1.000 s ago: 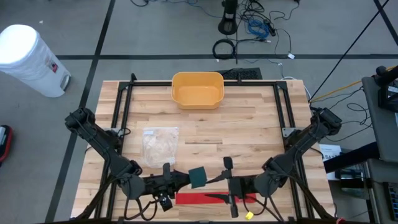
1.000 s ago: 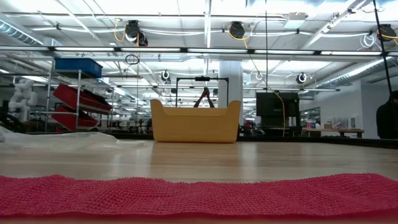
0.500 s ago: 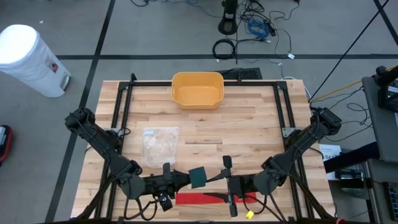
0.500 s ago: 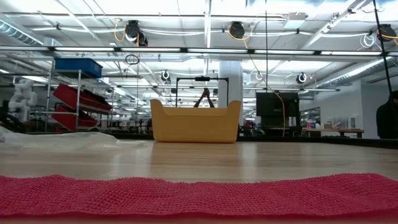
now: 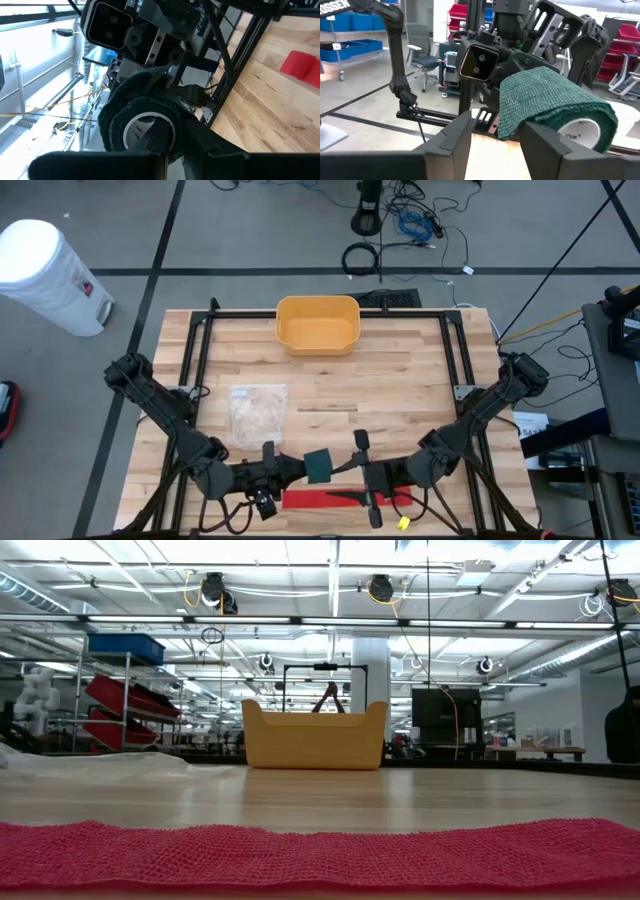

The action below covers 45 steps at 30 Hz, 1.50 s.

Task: Roll bandage
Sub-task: Roll the green bandage

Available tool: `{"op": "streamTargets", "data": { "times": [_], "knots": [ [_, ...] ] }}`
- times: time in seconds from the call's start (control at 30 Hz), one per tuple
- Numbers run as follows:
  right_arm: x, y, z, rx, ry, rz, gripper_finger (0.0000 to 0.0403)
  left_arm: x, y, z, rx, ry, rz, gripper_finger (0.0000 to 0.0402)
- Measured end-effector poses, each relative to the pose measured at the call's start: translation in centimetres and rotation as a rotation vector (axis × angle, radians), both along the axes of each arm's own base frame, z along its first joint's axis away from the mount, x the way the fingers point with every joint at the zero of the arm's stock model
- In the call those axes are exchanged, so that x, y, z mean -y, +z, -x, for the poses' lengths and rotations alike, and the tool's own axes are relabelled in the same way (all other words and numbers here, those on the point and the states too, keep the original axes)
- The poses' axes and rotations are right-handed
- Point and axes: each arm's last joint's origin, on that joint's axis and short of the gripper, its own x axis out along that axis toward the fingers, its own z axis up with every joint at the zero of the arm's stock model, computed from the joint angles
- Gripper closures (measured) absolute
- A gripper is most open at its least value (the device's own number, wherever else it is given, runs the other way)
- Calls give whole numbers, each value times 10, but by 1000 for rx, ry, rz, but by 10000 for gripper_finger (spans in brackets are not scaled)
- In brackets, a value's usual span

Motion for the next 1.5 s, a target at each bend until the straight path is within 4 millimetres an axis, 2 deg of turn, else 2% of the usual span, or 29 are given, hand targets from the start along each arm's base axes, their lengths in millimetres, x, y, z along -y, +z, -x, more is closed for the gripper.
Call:
{"op": "streamTargets", "data": {
  "times": [0.53, 1.33, 1.5],
  "knots": [
    [2, -1, -1, -7, -4, 5, 397, 0, -1, 0, -5, -3, -5, 363],
    [-2, -5, 0, -73, 178, -93, 403, 7, -8, 6, -66, -29, -65, 363],
    [-2, -8, -1, -100, 176, -81, 392, 7, -8, 6, -65, -29, -63, 363]
  ]
}}
